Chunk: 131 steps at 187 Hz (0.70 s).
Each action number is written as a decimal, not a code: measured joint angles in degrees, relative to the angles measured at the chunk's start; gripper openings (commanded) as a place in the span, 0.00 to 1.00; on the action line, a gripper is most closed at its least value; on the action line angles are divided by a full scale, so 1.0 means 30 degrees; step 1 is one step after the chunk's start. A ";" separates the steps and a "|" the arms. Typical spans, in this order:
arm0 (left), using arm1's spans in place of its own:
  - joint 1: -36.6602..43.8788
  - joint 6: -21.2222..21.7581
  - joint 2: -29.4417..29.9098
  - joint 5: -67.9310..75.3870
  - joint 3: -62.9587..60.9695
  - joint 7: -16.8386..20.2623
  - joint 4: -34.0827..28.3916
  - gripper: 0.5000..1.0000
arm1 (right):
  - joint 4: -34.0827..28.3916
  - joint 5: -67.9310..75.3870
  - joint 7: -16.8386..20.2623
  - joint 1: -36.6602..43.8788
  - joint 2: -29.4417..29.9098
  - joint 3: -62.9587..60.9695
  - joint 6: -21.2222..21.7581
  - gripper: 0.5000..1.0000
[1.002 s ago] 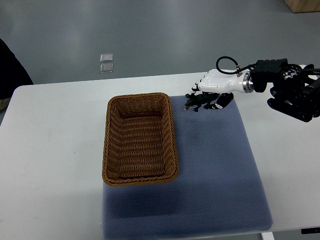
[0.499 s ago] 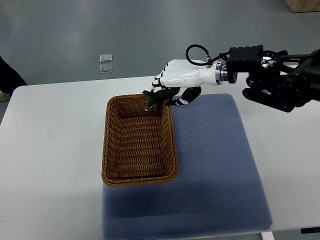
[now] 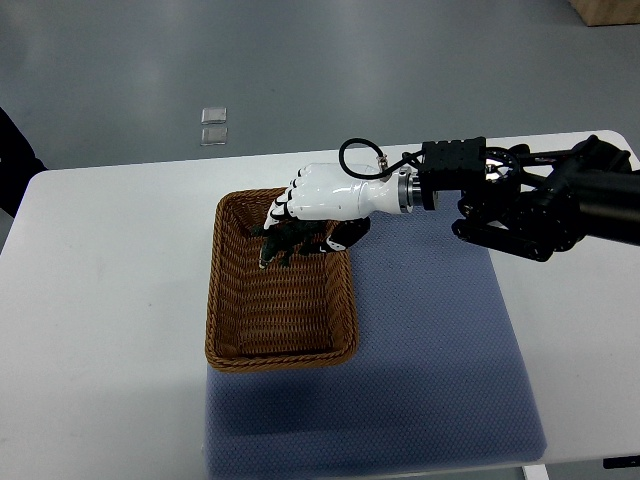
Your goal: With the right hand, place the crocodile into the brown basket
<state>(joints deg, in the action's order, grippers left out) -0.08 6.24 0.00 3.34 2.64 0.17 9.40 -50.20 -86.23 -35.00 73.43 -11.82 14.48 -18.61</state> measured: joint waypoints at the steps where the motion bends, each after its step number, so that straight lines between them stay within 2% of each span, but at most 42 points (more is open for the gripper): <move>1: 0.0000 0.0000 0.0000 0.0000 0.0000 0.0000 0.0000 1.00 | -0.0003 -0.0004 0.0000 -0.0016 0.0001 0.0005 -0.0026 0.21; 15: -0.0001 0.0000 0.0000 0.0000 0.0000 0.0000 0.0000 1.00 | -0.0039 -0.0150 0.0001 -0.0248 0.0020 0.0052 -0.0296 0.35; 17: -0.0001 0.0000 0.0000 0.0000 0.0000 0.0000 0.0000 1.00 | -0.0042 -0.0184 0.0001 -0.0286 0.0030 0.0056 -0.0339 0.41; 29: -0.0002 0.0000 0.0000 0.0000 0.0000 0.0000 0.0000 1.00 | -0.0053 -0.0275 0.0002 -0.0424 0.0145 0.0062 -0.0541 0.62; 51: -0.0001 0.0000 0.0000 0.0000 0.0000 0.0000 0.0000 1.00 | -0.0059 -0.0312 0.0001 -0.0647 0.0314 0.0059 -0.1128 0.79; 80: -0.0002 0.0000 0.0000 0.0000 0.0000 0.0000 0.0000 1.00 | -0.0057 -0.0320 0.0001 -0.0862 0.0317 0.0039 -0.1729 0.83; 131: -0.0002 0.0000 0.0000 0.0000 0.0000 0.0000 0.0000 1.00 | 0.0071 0.0183 0.0000 -0.0879 0.0028 -0.0261 -0.1606 0.83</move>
<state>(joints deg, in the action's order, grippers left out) -0.09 6.24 0.00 3.34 2.64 0.18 9.40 -49.98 -85.68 -35.00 70.79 -11.74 13.70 -23.43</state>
